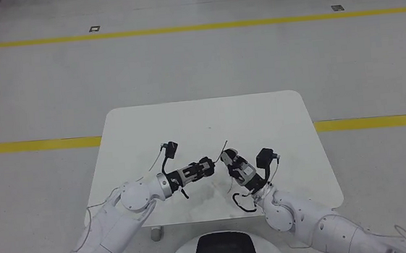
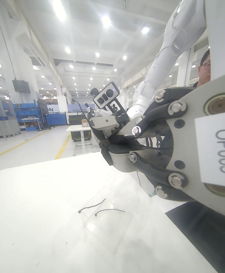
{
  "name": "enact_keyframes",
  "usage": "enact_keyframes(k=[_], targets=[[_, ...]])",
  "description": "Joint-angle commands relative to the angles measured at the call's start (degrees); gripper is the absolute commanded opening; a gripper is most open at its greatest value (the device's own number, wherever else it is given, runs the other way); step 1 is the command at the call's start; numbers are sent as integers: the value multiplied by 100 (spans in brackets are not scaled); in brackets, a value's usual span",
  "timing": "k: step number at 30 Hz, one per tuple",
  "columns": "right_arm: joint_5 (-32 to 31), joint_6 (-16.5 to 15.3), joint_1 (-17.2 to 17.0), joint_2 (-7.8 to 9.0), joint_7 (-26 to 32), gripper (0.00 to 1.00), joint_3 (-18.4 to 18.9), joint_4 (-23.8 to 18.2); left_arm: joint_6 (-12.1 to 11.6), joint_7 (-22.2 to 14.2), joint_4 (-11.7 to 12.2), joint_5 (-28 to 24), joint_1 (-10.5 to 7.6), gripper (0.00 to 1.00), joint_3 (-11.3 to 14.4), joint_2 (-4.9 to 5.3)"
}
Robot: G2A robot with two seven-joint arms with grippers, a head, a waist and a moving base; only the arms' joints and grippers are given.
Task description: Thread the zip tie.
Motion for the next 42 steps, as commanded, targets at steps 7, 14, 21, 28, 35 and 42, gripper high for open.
enact_keyframes(k=[7,14,21,28,35,42], targets=[[-141,0,-84,-41,77,0,168,52,-22,-55,-11,16,-6,0,11,1],[-256,0,-166,-80,151,0,319,44,-34,-155,10,-33,-17,0,12,5],[-376,0,-240,-93,212,0,418,-50,-21,-155,7,-22,-23,0,14,6],[-454,0,-276,-81,314,0,457,-116,-8,-150,0,-10,-31,0,34,3],[-460,0,-288,-49,257,0,389,-285,15,-140,5,19,-47,0,63,-3],[-404,0,-207,-12,337,0,250,-344,-8,-119,10,-10,-45,0,55,-3]])
